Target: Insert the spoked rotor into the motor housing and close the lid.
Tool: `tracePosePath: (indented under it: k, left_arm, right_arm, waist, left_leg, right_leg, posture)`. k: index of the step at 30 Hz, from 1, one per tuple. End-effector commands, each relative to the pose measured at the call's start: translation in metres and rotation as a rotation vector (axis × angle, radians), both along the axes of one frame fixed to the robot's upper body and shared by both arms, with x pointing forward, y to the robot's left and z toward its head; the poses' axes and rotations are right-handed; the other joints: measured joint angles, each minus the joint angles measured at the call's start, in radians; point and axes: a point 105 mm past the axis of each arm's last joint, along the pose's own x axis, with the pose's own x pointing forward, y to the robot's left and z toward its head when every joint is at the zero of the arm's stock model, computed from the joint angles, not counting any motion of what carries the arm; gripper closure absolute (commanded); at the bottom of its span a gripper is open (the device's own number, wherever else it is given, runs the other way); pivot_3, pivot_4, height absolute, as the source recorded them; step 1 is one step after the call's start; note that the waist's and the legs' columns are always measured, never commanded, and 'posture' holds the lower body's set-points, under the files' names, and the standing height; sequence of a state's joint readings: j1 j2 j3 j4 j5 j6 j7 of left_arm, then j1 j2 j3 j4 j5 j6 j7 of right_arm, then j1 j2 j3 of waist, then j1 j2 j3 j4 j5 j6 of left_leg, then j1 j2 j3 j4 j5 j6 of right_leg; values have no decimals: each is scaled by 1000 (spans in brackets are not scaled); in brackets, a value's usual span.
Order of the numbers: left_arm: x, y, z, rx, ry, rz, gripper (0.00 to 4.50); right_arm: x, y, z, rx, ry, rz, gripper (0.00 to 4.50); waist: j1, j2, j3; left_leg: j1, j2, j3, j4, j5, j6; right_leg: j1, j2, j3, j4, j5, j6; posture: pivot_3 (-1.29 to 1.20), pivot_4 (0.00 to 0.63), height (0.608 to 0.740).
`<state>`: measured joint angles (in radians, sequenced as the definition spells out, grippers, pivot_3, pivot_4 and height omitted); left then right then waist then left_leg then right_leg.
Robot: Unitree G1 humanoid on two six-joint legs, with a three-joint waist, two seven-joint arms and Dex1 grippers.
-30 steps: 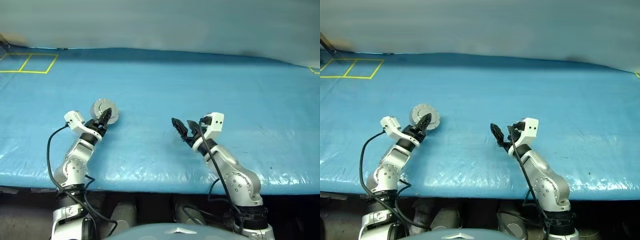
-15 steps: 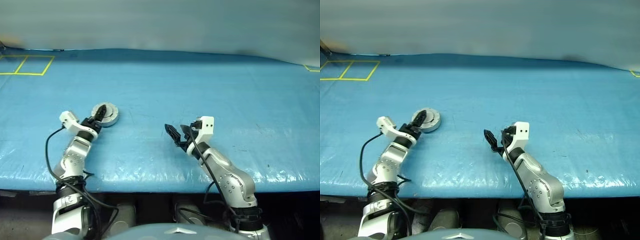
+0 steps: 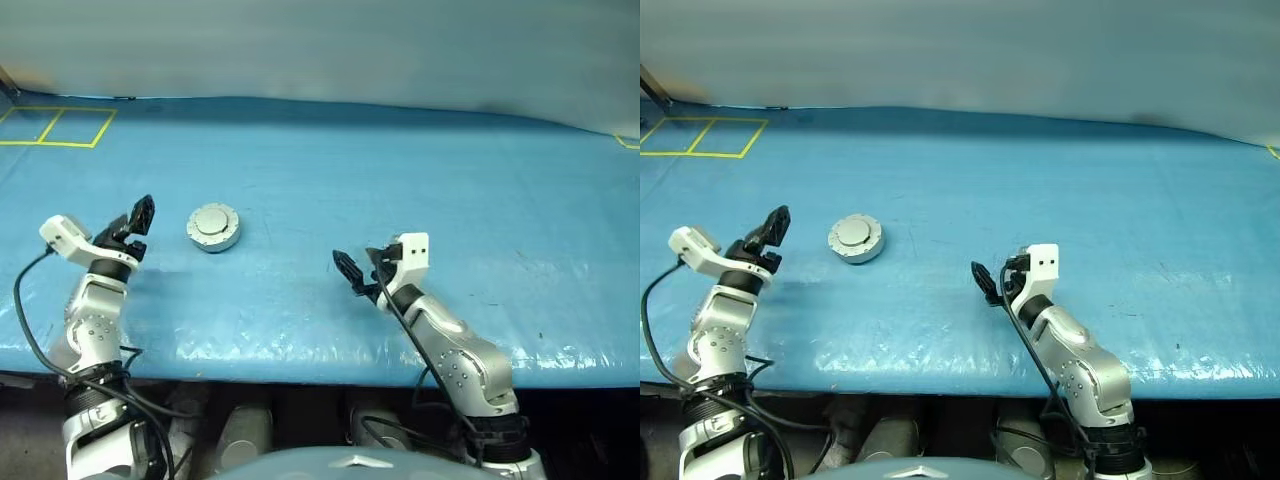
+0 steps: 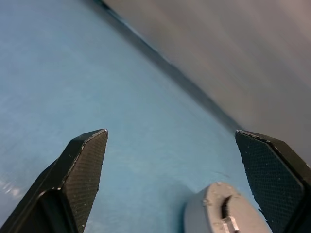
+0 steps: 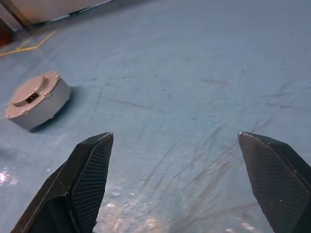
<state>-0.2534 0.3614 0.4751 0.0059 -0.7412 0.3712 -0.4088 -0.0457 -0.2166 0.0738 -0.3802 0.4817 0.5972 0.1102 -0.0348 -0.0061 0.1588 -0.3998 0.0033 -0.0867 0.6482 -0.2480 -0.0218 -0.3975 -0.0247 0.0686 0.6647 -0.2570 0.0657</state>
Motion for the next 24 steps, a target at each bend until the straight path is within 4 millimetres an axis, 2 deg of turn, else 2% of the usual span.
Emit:
tracePosePath:
  k: [1,3,4,6,8,13,18,21,24]
  left_arm:
    - [-8,-70,28,257,-89,-258,9]
    - [-16,-106,25,343,-93,-407,9]
    - [-20,-117,23,376,-98,-448,9]
    - [-25,-136,8,493,-80,-501,9]
    - [-26,-147,-4,482,-51,-515,9]
    - [-21,-149,-27,419,5,-349,9]
    - [-31,-145,-52,414,51,-209,9]
    - [-38,-136,-61,338,90,-92,9]
    - [-41,-134,-66,338,106,-79,9]
  right_arm:
    - [3,-9,33,-76,-168,-17,191]
    - [4,-17,41,-163,-225,-45,191]
    - [5,-19,43,-196,-245,-53,191]
    - [4,-21,46,-250,-275,-64,191]
    - [1,-22,45,-291,-286,-75,191]
    - [-13,-23,26,-360,-260,-138,191]
    - [-26,-25,6,-360,-213,-259,191]
    - [-32,-29,-3,-349,-190,-342,191]
    - [-34,-27,-6,-363,-188,-349,191]
  waist:
    - [-2,0,0]
    - [-3,1,0]
    - [-4,1,0]
    - [-10,1,0]
    - [-13,1,0]
    - [-3,1,0]
    - [-1,1,0]
    - [0,1,0]
    - [1,1,0]
  left_leg:
    - [0,0,0,0,0,0]
    - [2,0,1,-1,0,0]
    - [2,0,1,-1,0,0]
    - [3,1,2,-2,0,0]
    - [4,2,2,-3,0,0]
    - [3,1,1,-2,0,0]
    - [3,1,2,-1,0,0]
    - [3,1,2,-1,0,0]
    - [4,1,2,-1,0,0]
  right_leg:
    - [0,0,0,0,0,0]
    - [1,0,1,0,0,0]
    - [1,0,1,0,0,0]
    - [1,1,2,0,0,0]
    - [0,2,2,1,0,-1]
    - [0,1,1,1,-1,-1]
    - [1,0,2,1,-1,-1]
    - [1,0,2,1,-1,-1]
    - [1,0,1,1,-1,-1]
  posture:
    - [0,150,740]
    - [0,150,740]
    - [0,150,740]
    - [0,150,740]
    - [0,150,740]
    - [0,150,740]
    - [0,150,740]
    - [0,150,740]
    - [0,150,740]
